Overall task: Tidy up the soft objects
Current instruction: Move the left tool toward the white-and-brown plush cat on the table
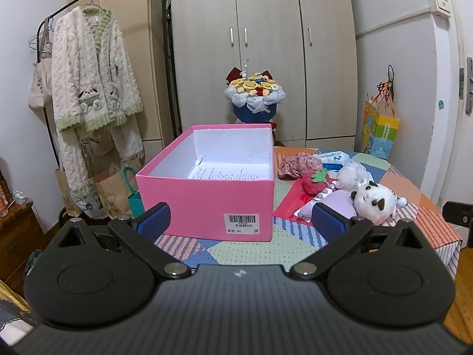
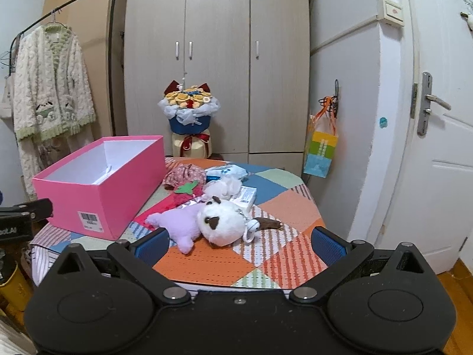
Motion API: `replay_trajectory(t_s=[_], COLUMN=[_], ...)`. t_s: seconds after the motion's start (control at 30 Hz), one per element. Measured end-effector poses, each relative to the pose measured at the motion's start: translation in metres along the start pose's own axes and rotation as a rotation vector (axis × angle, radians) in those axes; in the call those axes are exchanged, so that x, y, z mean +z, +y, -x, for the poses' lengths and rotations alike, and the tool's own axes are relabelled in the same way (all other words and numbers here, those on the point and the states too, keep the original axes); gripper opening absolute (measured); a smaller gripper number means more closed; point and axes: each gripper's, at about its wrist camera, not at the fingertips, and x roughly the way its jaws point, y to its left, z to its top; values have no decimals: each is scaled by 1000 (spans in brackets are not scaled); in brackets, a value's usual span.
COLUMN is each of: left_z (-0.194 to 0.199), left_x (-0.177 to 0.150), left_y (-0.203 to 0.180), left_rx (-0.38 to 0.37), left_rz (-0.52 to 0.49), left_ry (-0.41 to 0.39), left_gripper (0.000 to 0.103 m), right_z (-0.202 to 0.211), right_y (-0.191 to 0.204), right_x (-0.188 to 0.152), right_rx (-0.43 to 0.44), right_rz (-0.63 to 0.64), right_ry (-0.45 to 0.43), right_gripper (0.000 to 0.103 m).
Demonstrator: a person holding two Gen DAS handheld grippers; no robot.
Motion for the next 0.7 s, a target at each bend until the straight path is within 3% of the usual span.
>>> replay_trajectory(t_s=[0.5,0.7], left_z=[-18,-38], left_x=[9,26], left_y=[-15,-30], left_rx=[-51,-126], left_rz=[-78,-83], left_ry=[31,36], left_gripper=[103,103], right_z=[-4,-19], right_y=[3,-4], right_x=[-2,2], right_rx=[70,86], right_rz=[21,44], right_ry=[-9,-11], right_gripper=[103,103])
